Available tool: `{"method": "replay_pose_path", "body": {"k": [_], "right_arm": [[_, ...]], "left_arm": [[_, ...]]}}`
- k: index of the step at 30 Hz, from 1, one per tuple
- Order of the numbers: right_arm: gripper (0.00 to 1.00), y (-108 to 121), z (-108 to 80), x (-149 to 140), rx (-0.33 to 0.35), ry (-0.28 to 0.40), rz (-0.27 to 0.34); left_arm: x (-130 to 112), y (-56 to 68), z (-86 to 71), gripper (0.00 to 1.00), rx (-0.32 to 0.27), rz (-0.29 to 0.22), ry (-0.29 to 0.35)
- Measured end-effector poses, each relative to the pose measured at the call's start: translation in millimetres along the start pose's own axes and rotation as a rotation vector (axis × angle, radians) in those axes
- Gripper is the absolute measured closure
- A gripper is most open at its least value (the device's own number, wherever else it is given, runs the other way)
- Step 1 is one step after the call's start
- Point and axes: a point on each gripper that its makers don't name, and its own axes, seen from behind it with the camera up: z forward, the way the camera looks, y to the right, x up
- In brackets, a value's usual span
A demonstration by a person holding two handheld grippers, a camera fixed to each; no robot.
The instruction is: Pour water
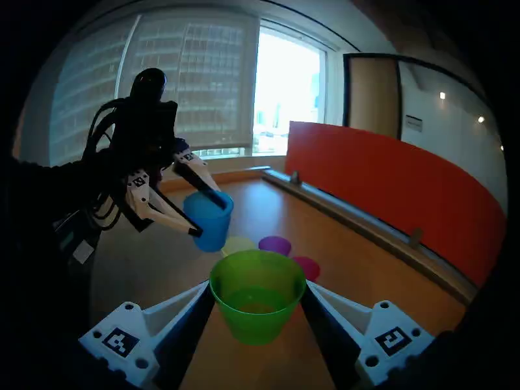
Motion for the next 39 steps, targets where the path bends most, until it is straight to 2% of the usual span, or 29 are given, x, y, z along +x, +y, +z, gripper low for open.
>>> {"method": "replay_pose_path", "body": {"k": [18, 39], "right_arm": [[0.1, -6, 6.8, -26, 0.033, -0.105, -0.027], [0.09, -11, 18.1, -50, 0.061, -0.171, -0.044]], "left_arm": [[-39, 23.9, 10.9, 0.12, -0.065, 0.044, -0.1], [-72, 40.5, 28.9, 0.12, -0.121, 0.032, -0.169]]}}
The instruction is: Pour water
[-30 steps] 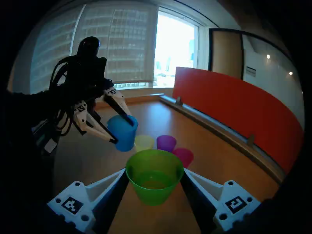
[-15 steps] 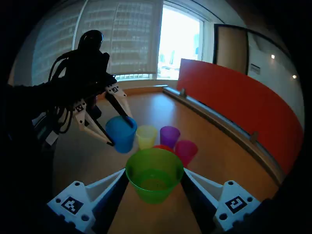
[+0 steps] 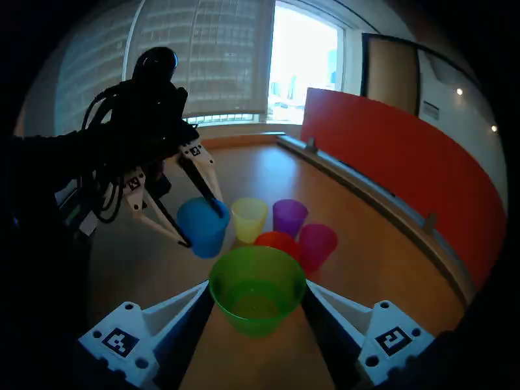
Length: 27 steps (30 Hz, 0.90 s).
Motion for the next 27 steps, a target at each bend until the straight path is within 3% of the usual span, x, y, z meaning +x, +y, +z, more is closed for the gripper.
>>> {"method": "replay_pose_path", "body": {"k": [27], "right_arm": [[0.09, 2, 19.8, -18, 0.019, -0.03, 0.012]], "left_arm": [[-30, 4.3, 31.5, 0.12, -0.035, -0.01, -0.033]]}}
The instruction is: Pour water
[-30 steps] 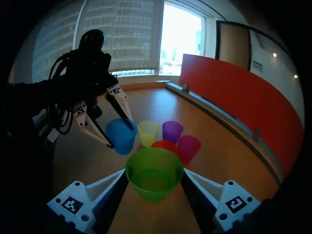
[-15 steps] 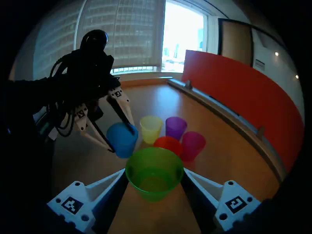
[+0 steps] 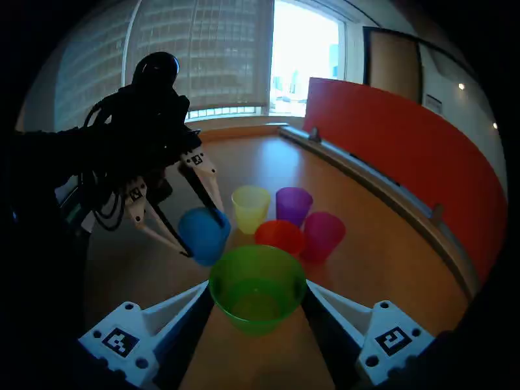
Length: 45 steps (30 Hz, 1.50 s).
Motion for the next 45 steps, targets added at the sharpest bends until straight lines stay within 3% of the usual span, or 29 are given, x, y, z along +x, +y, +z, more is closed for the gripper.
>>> {"method": "replay_pose_path", "body": {"k": [18, 38, 45], "right_arm": [[0.09, 4, 2.7, -6, -0.01, -0.006, 0.008], [0.09, 5, 9.6, -10, -0.012, -0.012, 0.014], [0.09, 4, 17.3, -15, -0.007, -0.019, 0.017]], "left_arm": [[-7, -6.0, 19.1, 0.12, -0.005, -0.004, -0.005], [-24, -8.3, 19.6, 0.11, -0.008, -0.027, -0.025], [-35, -8.6, 12.2, 0.03, -0.005, -0.043, -0.049]]}}
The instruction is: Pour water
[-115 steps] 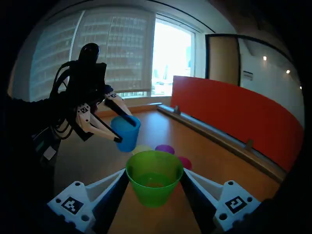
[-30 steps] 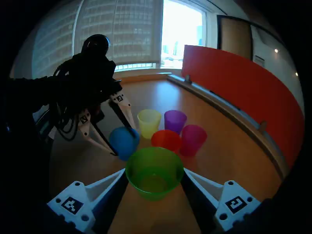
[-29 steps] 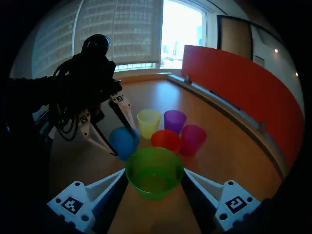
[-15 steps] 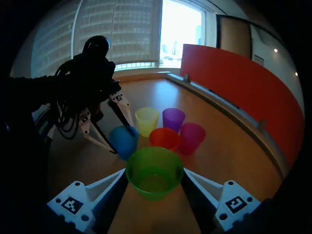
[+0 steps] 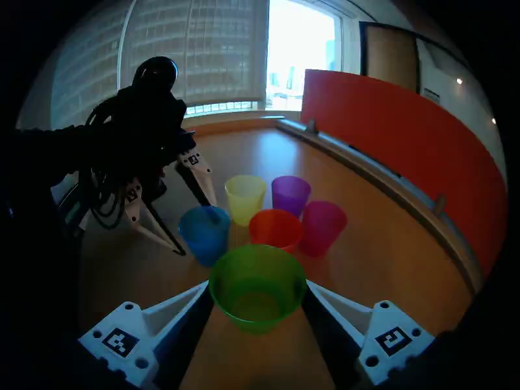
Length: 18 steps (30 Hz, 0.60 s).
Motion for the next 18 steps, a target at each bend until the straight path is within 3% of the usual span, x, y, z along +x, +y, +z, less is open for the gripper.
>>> {"method": "replay_pose_path", "body": {"k": [18], "right_arm": [[0.09, 0, 26.0, -20, 0.016, -0.029, 0.015]], "left_arm": [[-24, -4.7, -43.8, 0.01, 0.06, -0.061, 0.039]]}}
